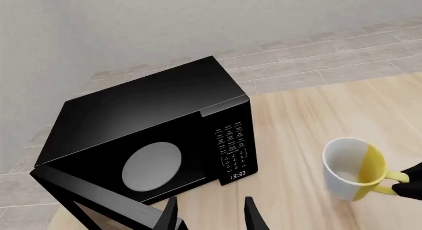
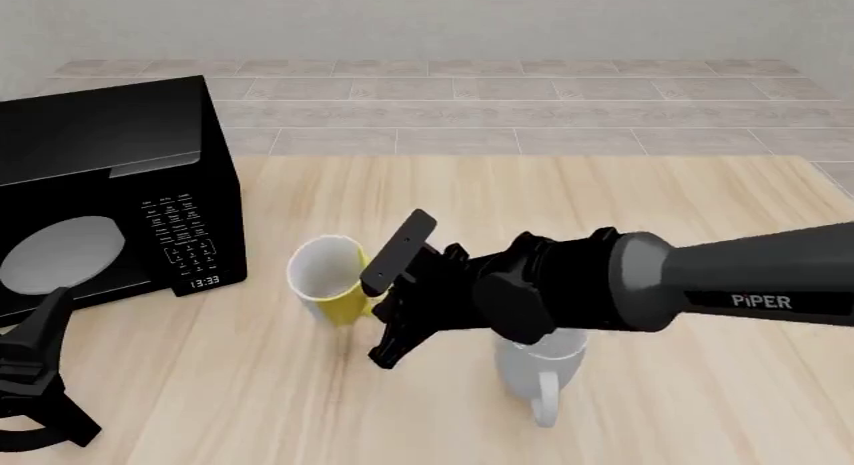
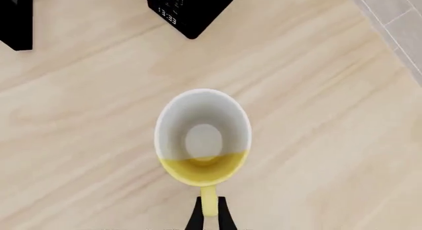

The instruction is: Put the yellow and white mug to the front of the white mug.

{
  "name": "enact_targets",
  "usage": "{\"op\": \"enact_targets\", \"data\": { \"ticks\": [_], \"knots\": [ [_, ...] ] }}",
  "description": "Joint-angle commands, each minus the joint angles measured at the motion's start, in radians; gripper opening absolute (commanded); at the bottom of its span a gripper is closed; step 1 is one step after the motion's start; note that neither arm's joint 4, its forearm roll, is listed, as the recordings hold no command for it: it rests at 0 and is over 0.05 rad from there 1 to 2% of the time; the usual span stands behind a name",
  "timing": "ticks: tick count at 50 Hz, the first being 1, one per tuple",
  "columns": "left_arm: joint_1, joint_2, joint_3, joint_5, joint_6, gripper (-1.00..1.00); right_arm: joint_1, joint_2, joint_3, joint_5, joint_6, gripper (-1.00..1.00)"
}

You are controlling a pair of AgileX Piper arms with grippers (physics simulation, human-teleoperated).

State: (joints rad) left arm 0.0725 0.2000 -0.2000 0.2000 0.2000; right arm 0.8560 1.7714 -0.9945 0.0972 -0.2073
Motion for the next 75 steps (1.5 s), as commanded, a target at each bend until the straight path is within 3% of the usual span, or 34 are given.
{"op": "enact_targets", "data": {
  "ticks": [1, 27, 50, 75],
  "knots": [
    [0.0, 0.0, 0.0, 0.0, 0.0, 1.0, -0.054, -0.09, -0.036, 0.056, -0.032, -1.0],
    [0.0, 0.0, 0.0, 0.0, 0.0, 1.0, -0.169, -0.19, -0.057, 0.133, -0.03, -1.0],
    [0.0, 0.0, 0.0, 0.0, 0.0, 1.0, -0.284, -0.21, -0.002, 0.1, -0.021, -1.0],
    [0.0, 0.0, 0.0, 0.0, 0.0, 1.0, -0.384, -0.162, 0.028, 0.042, 0.03, -1.0]
  ]
}}
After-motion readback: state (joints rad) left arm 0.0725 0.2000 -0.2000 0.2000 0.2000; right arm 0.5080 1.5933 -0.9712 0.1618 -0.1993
